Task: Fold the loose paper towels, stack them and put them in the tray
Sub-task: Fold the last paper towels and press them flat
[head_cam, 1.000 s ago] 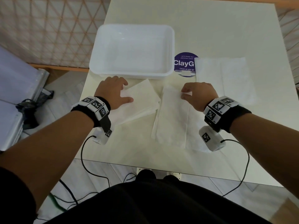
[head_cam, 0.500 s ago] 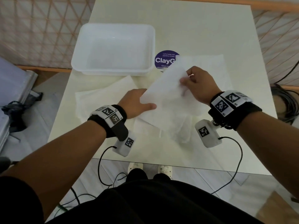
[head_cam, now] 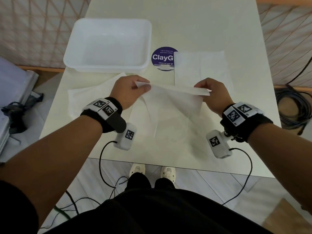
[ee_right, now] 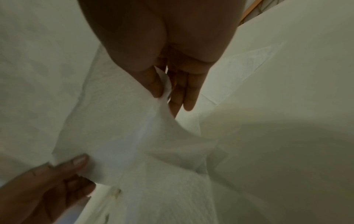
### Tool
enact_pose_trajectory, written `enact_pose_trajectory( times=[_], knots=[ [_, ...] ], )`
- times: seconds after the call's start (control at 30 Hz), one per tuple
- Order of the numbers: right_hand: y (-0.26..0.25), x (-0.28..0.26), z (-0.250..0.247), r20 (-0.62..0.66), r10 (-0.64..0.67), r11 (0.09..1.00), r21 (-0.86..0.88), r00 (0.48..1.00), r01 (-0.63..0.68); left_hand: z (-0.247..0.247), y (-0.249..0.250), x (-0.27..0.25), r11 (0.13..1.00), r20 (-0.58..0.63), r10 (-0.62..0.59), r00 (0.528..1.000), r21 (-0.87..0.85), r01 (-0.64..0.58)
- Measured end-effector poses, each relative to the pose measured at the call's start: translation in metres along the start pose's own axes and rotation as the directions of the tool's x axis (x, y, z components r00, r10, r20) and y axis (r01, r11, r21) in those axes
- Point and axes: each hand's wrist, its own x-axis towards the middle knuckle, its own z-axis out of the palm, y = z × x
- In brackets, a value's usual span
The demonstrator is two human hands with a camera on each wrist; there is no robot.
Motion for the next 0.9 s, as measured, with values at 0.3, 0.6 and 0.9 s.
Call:
enact_pose_trajectory(
  times=[0.3, 0.6, 0.9],
  knots=[
    [-0.004, 0.001, -0.014, 0.049, 0.061, 0.976, 0.205, 0.997, -0.070, 0.022, 0.003, -0.012, 0.999, 0.042, -0.022, 0.999, -0.036, 0.023],
    [-0.007, -0.007, -0.032, 0.168, -0.012, 0.986, 0.165, 0.986, -0.016, 0.017, 0.001, -0.020, 1.000, 0.373, -0.030, 0.928, 0.007, 0.029],
    [-0.006, -0.002, -0.037, 0.273, 0.001, 0.959, 0.271, 0.962, -0.078, 0.047, 0.010, 0.002, 0.976, 0.327, -0.035, 0.944, 0.214, -0.038]
  ],
)
